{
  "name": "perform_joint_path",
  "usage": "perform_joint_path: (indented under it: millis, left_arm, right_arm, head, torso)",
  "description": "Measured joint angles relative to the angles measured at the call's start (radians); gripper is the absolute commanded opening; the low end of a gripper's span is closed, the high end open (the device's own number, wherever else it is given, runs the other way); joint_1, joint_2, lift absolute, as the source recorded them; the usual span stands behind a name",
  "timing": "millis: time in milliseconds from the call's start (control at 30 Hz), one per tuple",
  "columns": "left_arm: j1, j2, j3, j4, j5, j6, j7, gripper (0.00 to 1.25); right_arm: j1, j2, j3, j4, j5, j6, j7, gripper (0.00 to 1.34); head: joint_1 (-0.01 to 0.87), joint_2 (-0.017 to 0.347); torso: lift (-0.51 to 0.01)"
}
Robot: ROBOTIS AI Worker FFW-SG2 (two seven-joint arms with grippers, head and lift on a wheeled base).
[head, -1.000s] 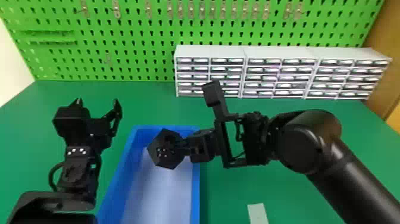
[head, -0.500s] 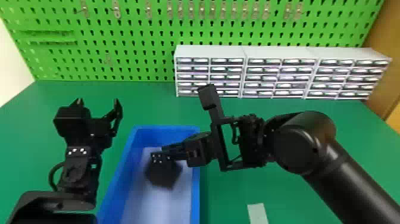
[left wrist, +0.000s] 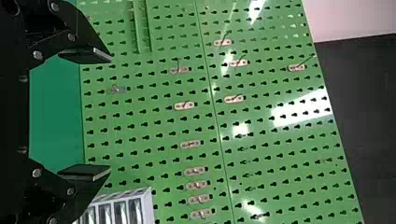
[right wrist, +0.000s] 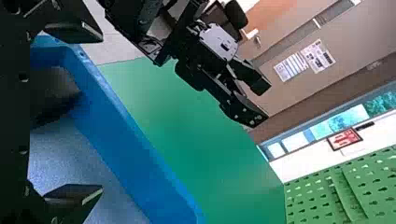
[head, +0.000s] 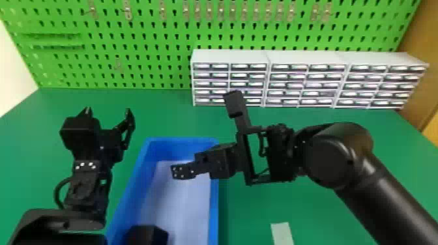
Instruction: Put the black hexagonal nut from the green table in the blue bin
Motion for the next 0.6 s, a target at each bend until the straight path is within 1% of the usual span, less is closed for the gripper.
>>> perform_joint_path:
  millis: [167,300,600]
  left_arm:
    - [0.000,0.000,-0.001,0.000,0.000,0.000,0.000,0.83]
    - [0.000,0.000,-0.003,0.001,0.000,0.000,0.000,0.83]
    - [0.000,0.000,-0.006,0.002,0.000,0.000,0.000,0.83]
  right_arm:
    - [0.008,0.003,-0.028,0.000,0.011,0.007,0.000,1.22]
    - [0.022,0.009,-0.067,-0.003,0.035,0.011,0.000,1.22]
    - [0.058,0.027,-0.194,-0.027,0.141,0.040,0.000,1.22]
  head:
    - [0.657,0.057]
    - [0.657,0.057]
    - [0.657,0.057]
  torso:
    - [-0.095]
    - [-0.095]
    - [-0.095]
